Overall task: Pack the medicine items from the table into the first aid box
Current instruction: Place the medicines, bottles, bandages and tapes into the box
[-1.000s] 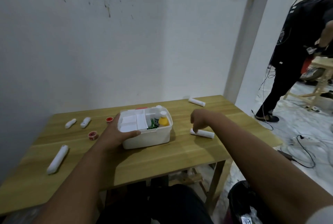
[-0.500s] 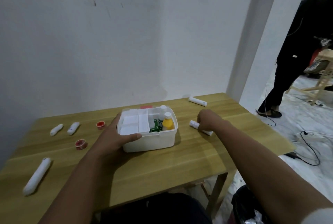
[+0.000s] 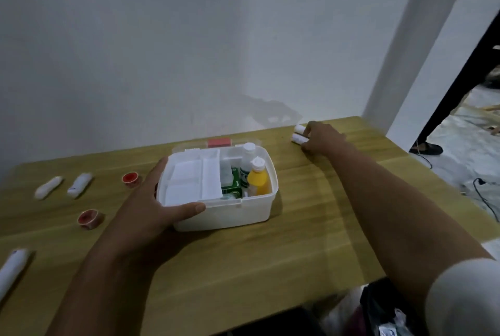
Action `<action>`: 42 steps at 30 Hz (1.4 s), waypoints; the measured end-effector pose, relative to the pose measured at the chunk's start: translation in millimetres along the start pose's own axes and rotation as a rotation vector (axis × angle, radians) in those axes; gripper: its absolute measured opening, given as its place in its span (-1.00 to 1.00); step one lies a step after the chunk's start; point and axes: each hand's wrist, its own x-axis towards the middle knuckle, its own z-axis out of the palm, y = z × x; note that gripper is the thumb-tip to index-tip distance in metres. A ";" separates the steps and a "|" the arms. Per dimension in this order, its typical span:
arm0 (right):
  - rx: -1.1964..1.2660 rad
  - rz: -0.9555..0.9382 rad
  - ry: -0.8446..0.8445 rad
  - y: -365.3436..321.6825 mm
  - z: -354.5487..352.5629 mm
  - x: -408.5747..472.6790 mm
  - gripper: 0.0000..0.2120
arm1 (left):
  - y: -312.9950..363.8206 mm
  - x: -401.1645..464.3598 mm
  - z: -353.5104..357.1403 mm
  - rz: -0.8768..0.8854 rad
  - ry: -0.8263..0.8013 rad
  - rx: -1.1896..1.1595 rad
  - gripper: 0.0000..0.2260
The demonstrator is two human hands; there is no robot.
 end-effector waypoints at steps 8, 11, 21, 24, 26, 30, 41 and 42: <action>-0.086 0.107 -0.012 -9.1 -7.9 -20.3 -0.48 | 1.9 -2.3 0.9 -0.011 -0.023 -0.055 -0.24; -0.102 0.066 -0.026 -17.1 -15.3 -42.5 -0.62 | 2.6 -6.6 2.0 0.003 -0.034 -0.072 -0.23; 0.279 -0.126 0.091 -72.0 -87.8 -119.8 -0.72 | 17.1 -30.7 4.6 -0.016 0.002 -0.118 -0.37; 0.493 -0.169 0.034 -90.9 -94.7 -150.5 -0.73 | 10.7 -36.1 3.5 -0.006 0.004 -0.119 -0.26; 0.570 -0.177 0.000 -102.1 -86.1 -169.3 -0.72 | 11.1 -40.6 4.8 -0.009 0.016 -0.120 -0.25; 0.459 -0.217 0.059 -115.1 -51.0 -200.2 -0.53 | 9.7 -44.9 4.4 -0.015 0.019 -0.086 -0.19; 0.516 -0.203 0.364 -117.7 -6.4 -219.8 -0.58 | 2.4 -42.4 -0.7 -0.026 -0.010 -0.063 -0.14; 0.521 -0.198 0.375 -117.8 -5.7 -219.0 -0.59 | 1.6 -41.9 -0.9 -0.030 -0.011 -0.059 -0.14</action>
